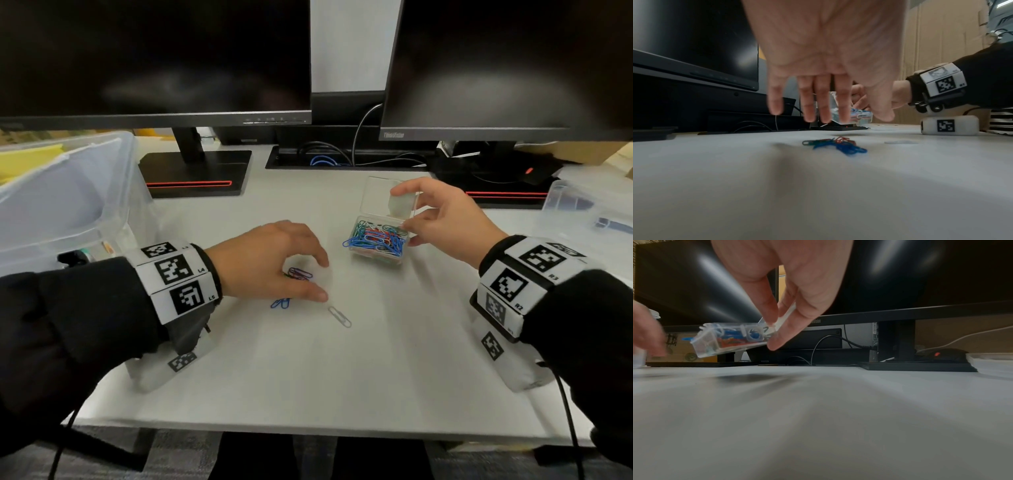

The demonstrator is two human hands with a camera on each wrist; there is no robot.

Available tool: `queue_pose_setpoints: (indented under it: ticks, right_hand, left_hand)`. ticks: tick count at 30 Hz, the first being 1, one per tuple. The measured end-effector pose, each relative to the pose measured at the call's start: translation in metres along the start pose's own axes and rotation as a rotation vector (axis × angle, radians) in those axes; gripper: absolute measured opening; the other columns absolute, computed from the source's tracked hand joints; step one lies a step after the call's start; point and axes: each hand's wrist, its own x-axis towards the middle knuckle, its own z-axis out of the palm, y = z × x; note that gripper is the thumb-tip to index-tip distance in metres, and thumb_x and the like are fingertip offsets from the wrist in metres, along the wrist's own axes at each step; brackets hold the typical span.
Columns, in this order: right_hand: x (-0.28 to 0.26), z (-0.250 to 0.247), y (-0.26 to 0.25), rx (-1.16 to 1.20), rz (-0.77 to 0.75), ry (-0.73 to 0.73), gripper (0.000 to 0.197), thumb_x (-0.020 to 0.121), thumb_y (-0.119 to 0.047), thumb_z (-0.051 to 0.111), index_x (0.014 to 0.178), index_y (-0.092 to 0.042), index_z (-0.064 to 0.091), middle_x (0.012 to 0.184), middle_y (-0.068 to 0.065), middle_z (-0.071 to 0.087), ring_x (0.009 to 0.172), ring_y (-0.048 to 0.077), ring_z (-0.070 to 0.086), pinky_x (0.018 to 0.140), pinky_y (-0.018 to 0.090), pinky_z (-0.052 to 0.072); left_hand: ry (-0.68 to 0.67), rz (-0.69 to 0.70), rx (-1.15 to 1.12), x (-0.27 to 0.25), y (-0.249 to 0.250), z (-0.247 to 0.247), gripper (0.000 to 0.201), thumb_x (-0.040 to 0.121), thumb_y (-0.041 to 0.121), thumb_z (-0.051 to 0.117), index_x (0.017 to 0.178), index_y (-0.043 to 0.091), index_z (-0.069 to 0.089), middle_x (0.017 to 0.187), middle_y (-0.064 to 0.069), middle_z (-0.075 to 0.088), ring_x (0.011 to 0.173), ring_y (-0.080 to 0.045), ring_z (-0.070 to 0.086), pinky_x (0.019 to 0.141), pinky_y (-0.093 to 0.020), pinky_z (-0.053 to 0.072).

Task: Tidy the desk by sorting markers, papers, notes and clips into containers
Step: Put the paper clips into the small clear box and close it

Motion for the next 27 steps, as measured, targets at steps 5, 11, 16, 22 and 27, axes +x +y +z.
queue_pose_setpoints:
  ticks: [5, 11, 16, 22, 27]
  right_hand:
    - [0.001, 0.0, 0.001, 0.008, -0.014, 0.003, 0.042, 0.083, 0.01, 0.056, 0.11, -0.022, 0.058, 0.107, 0.01, 0.053, 0.079, 0.015, 0.067, 0.056, 0.019, 0.058]
    - [0.001, 0.001, 0.0, 0.015, -0.007, -0.027, 0.042, 0.083, 0.011, 0.055, 0.113, -0.019, 0.058, 0.113, 0.015, 0.052, 0.083, 0.021, 0.067, 0.056, 0.018, 0.058]
    - [0.0, 0.003, -0.002, 0.014, 0.007, -0.031, 0.042, 0.083, 0.011, 0.056, 0.11, -0.021, 0.059, 0.108, 0.013, 0.05, 0.08, 0.023, 0.066, 0.058, 0.02, 0.058]
    - [-0.001, 0.003, -0.004, -0.006, 0.025, -0.063, 0.042, 0.083, 0.009, 0.056, 0.112, -0.022, 0.059, 0.108, 0.008, 0.052, 0.085, 0.023, 0.068, 0.062, 0.025, 0.059]
    - [-0.003, 0.004, -0.005, 0.013, 0.009, -0.11, 0.042, 0.083, 0.01, 0.055, 0.11, -0.022, 0.059, 0.098, 0.003, 0.051, 0.077, 0.02, 0.067, 0.064, 0.027, 0.06]
  left_hand:
    - [-0.183, -0.192, -0.022, -0.01, -0.001, 0.0, 0.067, 0.062, 0.06, 0.073, 0.123, 0.041, 0.052, 0.125, 0.015, 0.046, 0.114, -0.009, 0.045, 0.102, -0.024, 0.038]
    - [-0.05, -0.257, -0.182, 0.0, 0.001, -0.001, 0.014, 0.075, 0.017, 0.075, 0.084, 0.026, 0.072, 0.084, 0.012, 0.068, 0.072, -0.008, 0.065, 0.062, -0.003, 0.044]
    - [0.016, -0.241, -0.206, 0.008, 0.004, -0.001, 0.013, 0.074, 0.012, 0.073, 0.085, 0.019, 0.074, 0.07, 0.013, 0.066, 0.067, -0.005, 0.066, 0.057, 0.0, 0.042]
    - [0.35, -0.062, -0.244, 0.013, 0.021, -0.006, 0.015, 0.075, 0.009, 0.073, 0.089, 0.015, 0.074, 0.076, 0.005, 0.066, 0.076, -0.007, 0.06, 0.065, -0.008, 0.047]
    - [0.492, 0.079, -0.226, 0.043, 0.042, -0.004, 0.015, 0.078, 0.011, 0.072, 0.092, 0.011, 0.074, 0.079, 0.001, 0.066, 0.066, -0.005, 0.056, 0.069, -0.011, 0.047]
